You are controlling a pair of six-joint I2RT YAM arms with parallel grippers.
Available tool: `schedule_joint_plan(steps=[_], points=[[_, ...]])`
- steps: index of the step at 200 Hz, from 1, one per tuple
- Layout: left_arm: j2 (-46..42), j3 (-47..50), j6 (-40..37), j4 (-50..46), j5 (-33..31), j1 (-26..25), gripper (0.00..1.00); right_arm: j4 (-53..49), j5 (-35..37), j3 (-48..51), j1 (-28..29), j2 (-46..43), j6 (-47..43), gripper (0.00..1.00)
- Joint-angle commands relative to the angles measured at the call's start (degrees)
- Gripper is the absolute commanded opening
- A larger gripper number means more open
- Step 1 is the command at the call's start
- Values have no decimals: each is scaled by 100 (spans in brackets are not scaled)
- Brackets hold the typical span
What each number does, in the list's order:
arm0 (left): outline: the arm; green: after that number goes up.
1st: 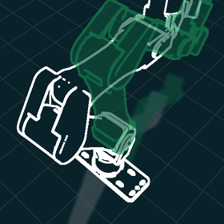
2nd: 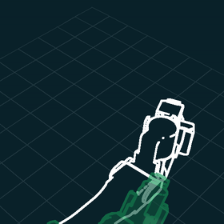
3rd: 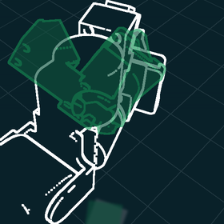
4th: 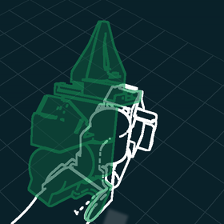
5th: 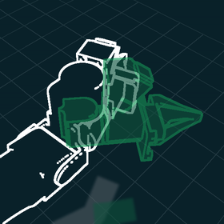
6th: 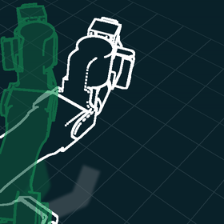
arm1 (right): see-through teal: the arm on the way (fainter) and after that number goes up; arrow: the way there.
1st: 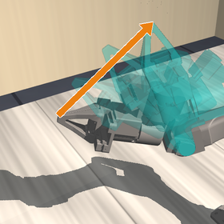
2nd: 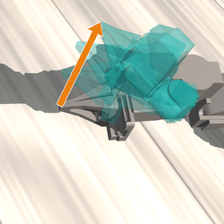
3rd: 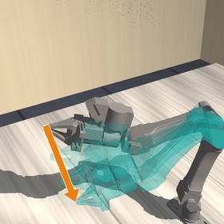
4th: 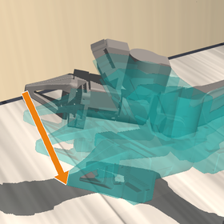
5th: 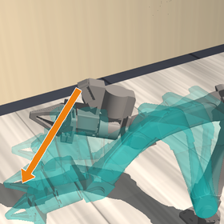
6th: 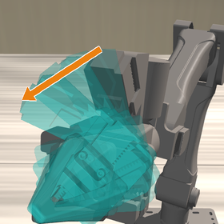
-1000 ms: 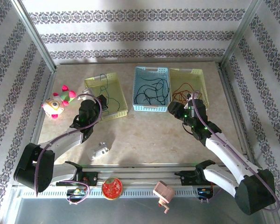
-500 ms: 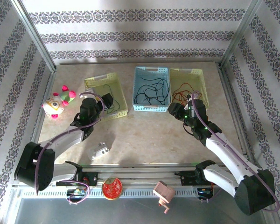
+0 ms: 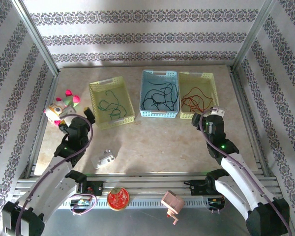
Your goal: Untangle the cables
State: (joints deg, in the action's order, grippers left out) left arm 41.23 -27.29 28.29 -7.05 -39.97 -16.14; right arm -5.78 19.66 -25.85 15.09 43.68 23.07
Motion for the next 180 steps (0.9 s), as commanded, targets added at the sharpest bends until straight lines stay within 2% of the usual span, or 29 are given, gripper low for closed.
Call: schedule_joint_plan(steps=[1, 12, 17, 19, 22, 35, 56, 69, 87, 94, 104, 121, 141, 153, 159, 167, 180], points=[[33, 118, 749, -1587, -1080, 260, 99, 359, 777, 67, -50, 15, -810, 83], [164, 19, 1023, -1841, -1145, 390, 99, 443, 886, 147, -58, 114, -842, 83], [231, -14, 1070, -1878, -1173, 431, 99, 529, 922, 213, -58, 158, -848, 87], [252, -20, 1079, -1881, -1187, 444, 99, 575, 944, 238, -52, 171, -859, 95], [290, -30, 1067, -1872, -1210, 467, 99, 695, 972, 298, -55, 208, -870, 98], [426, -50, 901, -1743, -1377, 501, 99, 723, 1184, 236, -75, 364, -881, 98], [623, 94, 523, -1268, -1945, 516, 99, 1807, 1670, 360, -56, 943, -1353, 98], [755, 410, 147, -314, -2138, 537, 99, 2456, 1871, 478, -76, 1529, -1692, 98], [1192, 1043, -602, 1600, -1896, 552, 99, 3250, 2167, 565, -108, 2377, -1901, 98], [1433, 1143, -758, 2114, -1818, 568, 99, 3143, 2215, 443, -37, 2472, -1957, 98], [1698, 953, -784, 1982, -1540, 581, 99, 3796, 1989, 550, -31, 2602, -2182, 98], [2255, 799, -1218, 2533, -1149, 618, 99, 5011, 1542, 835, -155, 2941, -2452, 98], [2903, 562, -1606, 3113, -478, 758, 99, 5444, 938, 719, -366, 3338, -2517, 98], [3279, 418, -1741, 3438, -282, 812, 99, 6299, -207, 867, -661, 3895, -2567, 98], [3451, 352, -1813, 3633, -195, 834, 99, 6892, -552, 922, -857, 4269, -2440, 98], [3694, 278, -1947, 3950, -38, 866, 99, 6804, -939, 859, -1163, 4448, -2185, 98], [4062, 216, -2196, 4585, 177, 882, 99, 6395, -1025, 717, -1394, 4372, -1916, 98]])
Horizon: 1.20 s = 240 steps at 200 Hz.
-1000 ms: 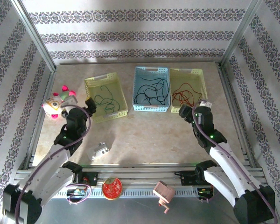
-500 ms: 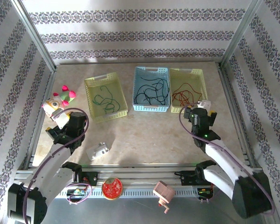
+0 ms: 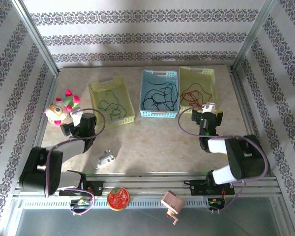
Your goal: Untangle the cables
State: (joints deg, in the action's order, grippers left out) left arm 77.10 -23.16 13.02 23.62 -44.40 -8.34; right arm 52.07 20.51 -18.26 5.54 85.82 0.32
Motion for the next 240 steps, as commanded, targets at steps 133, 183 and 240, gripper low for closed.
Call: schedule_joint_plan(steps=[133, 183, 240], points=[[1331, 130, -1142, 3021, 3433, 623, 99, 379, -1110, -108, -352, 147, 250, 98], [1418, 171, -1173, 3236, 3426, 623, 99, 365, -1058, -115, -317, 164, 234, 98], [1457, 189, -1206, 3347, 3426, 623, 99, 363, -1076, -108, -326, 162, 237, 98]])
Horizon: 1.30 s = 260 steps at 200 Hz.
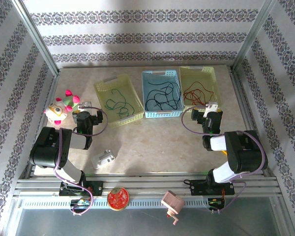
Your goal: Untangle the cables
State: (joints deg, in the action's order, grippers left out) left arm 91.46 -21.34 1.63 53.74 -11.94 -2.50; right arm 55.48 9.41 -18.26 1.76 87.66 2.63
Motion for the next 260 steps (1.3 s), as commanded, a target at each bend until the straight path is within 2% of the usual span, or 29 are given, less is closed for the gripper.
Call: schedule_joint_plan(steps=[1, 260], points=[[17, 7, -67, 333, 186, 39, 99, 23, 30, -108, 53, -21, 3, 98], [17, 18, -73, 338, 182, 39, 99, -11, -197, -108, -22, -29, 3, 98]])
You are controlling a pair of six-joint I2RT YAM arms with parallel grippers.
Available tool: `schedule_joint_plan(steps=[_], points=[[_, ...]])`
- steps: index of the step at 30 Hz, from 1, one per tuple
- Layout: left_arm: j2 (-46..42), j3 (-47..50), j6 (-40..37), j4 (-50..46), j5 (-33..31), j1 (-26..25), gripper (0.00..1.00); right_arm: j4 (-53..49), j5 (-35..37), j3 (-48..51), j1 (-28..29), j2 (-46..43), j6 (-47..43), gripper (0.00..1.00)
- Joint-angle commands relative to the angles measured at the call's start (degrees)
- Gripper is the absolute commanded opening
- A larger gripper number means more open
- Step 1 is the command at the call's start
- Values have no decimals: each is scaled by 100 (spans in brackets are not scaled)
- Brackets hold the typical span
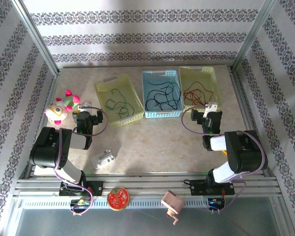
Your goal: Untangle the cables
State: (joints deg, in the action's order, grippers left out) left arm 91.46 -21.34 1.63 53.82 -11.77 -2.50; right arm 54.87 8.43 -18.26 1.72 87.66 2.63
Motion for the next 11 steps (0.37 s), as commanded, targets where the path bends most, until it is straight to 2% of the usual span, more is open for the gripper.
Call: schedule_joint_plan(steps=[1, 11], points=[[14, 17, -74, 330, 165, 39, 99, 43, -101, -108, -16, -29, -3, 98], [15, 16, -68, 334, 162, 39, 99, -29, -341, -299, -69, -21, -8, 98]])
